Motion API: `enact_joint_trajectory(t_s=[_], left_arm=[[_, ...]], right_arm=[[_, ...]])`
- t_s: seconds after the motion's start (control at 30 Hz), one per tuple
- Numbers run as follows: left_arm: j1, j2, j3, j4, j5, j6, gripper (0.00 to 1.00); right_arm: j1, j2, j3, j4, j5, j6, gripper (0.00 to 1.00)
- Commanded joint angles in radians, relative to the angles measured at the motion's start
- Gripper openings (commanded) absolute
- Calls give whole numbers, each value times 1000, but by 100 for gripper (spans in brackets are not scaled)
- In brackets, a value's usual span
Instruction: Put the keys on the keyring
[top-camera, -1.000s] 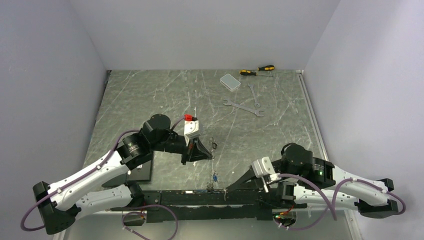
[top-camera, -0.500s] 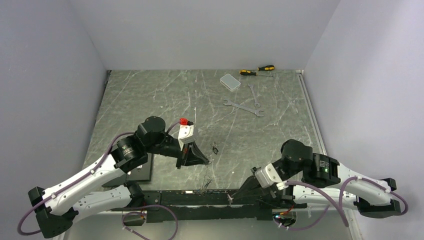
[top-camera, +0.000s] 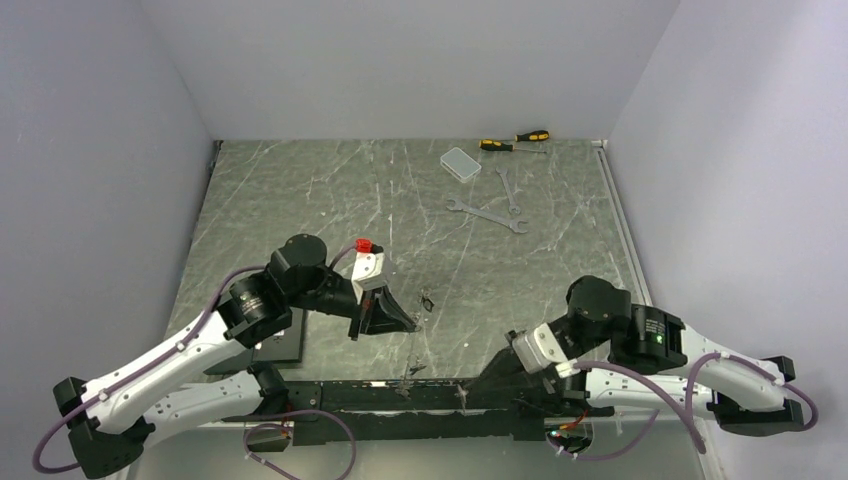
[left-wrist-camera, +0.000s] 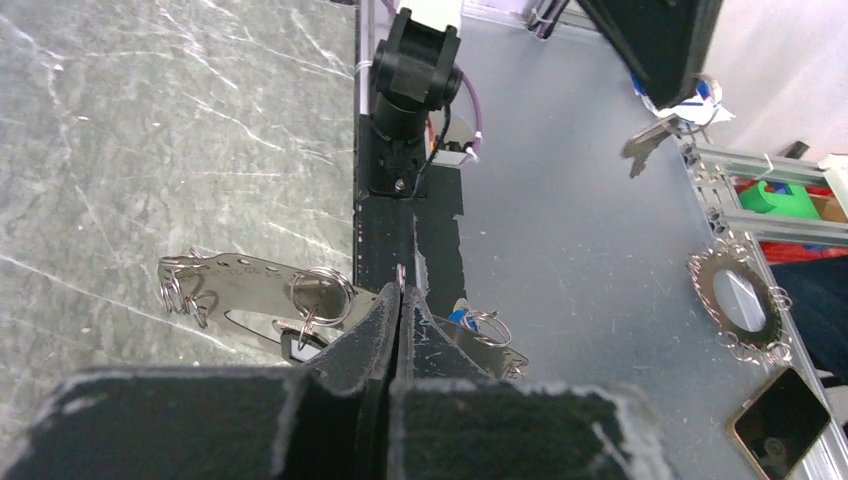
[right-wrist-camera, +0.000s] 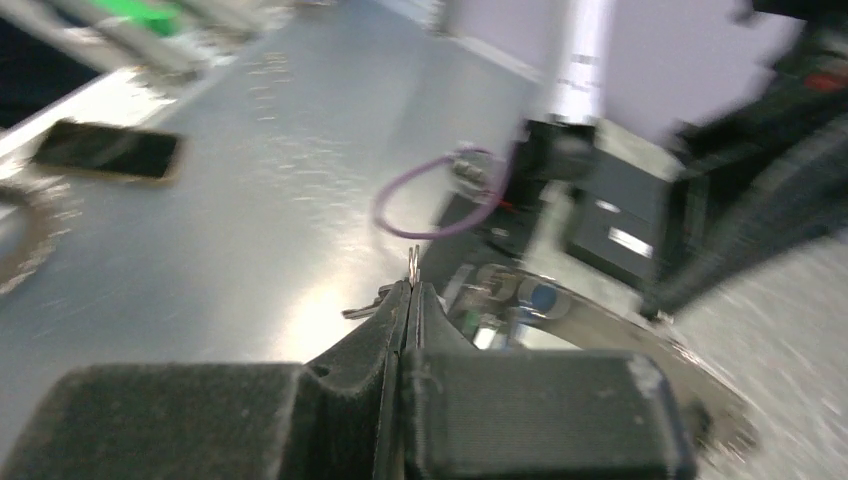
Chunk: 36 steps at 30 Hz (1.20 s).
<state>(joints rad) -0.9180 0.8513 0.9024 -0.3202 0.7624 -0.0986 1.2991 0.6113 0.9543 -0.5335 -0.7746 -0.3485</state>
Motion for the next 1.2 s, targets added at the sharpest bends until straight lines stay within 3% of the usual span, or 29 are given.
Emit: enact_joint_trajectory(t_s=[0.0,0.1,0.23,0.43,1.17], left_arm=[[-5,-37,-7,44,-46,-7,0],[-4,-52,-30,68,-135,-24,0],[-5,-56,-77,158,-209,-63,0],[-4,12,-90,263,-263,-96,0],[-4,94,-66,272,-310,-119,0]], right_arm=[[-3,-33,-37,162,393,68,0],[-3,-21,-89,243,696,90,0],[-3,52,-109,267,917,115,0],[-3,96,-165,338,960,124,0],[42,196,-173,311,1123,30,0]])
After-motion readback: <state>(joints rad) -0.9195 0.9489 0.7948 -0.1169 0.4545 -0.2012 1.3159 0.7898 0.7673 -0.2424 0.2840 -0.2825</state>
